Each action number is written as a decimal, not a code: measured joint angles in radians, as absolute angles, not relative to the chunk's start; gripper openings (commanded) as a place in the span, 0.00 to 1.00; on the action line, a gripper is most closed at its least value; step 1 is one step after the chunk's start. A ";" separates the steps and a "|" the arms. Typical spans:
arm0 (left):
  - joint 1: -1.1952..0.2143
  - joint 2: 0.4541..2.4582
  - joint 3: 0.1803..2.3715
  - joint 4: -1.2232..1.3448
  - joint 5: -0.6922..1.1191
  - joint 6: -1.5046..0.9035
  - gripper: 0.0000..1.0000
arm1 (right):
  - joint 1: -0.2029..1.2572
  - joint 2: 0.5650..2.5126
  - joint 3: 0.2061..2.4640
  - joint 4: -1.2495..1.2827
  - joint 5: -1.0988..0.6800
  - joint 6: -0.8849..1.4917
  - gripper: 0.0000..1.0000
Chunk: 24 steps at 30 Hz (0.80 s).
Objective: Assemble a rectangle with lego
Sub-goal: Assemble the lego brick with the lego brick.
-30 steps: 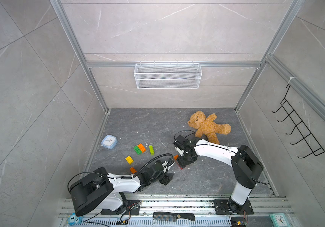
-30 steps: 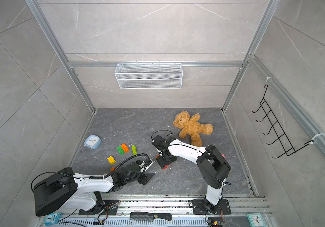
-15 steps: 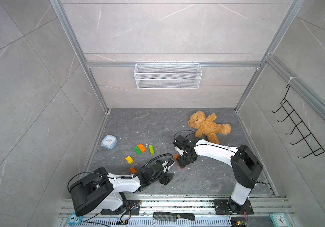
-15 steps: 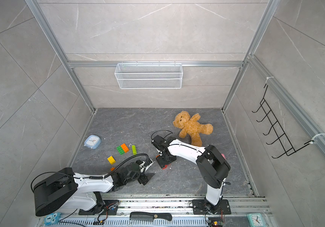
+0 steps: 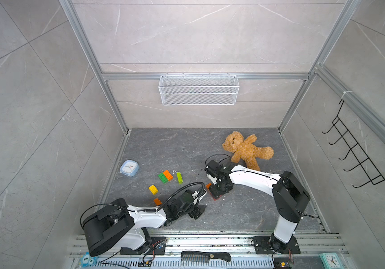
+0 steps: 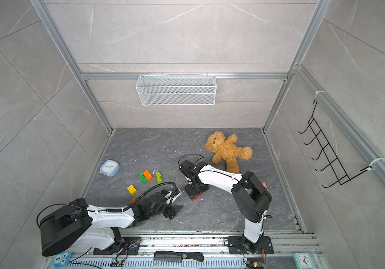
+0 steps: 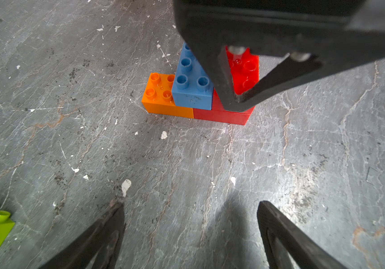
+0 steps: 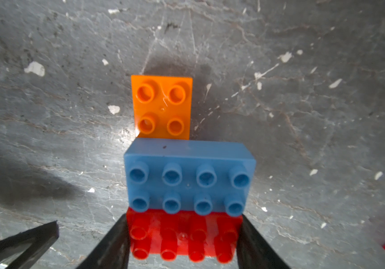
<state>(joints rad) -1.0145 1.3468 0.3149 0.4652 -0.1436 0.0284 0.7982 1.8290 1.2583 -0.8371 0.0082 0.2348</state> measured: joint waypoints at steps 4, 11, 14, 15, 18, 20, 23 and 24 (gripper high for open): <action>-1.015 1.346 0.315 0.465 -0.144 0.028 0.91 | 0.798 1.840 1.269 -0.848 0.012 0.235 0.00; -1.015 1.337 0.315 0.465 -0.144 0.028 0.91 | 0.807 1.844 1.261 -0.843 0.028 0.236 0.00; -1.015 1.337 0.315 0.465 -0.144 0.029 0.91 | 0.808 1.847 1.258 -0.836 0.041 0.239 0.00; -1.015 1.337 0.315 0.465 -0.144 0.029 0.91 | 0.810 1.847 1.257 -0.833 0.045 0.240 0.00; -1.015 1.337 0.315 0.465 -0.144 0.031 0.91 | 0.814 1.851 1.257 -0.834 0.052 0.243 0.00; -1.015 1.337 0.315 0.465 -0.144 0.034 0.91 | 0.817 1.852 1.259 -0.834 0.057 0.243 0.00; -1.015 1.337 0.315 0.464 -0.144 0.035 0.91 | 0.819 1.856 1.260 -0.834 0.061 0.243 0.00; -1.015 1.336 0.315 0.464 -0.144 0.035 0.91 | 0.820 1.859 1.262 -0.837 0.062 0.243 0.00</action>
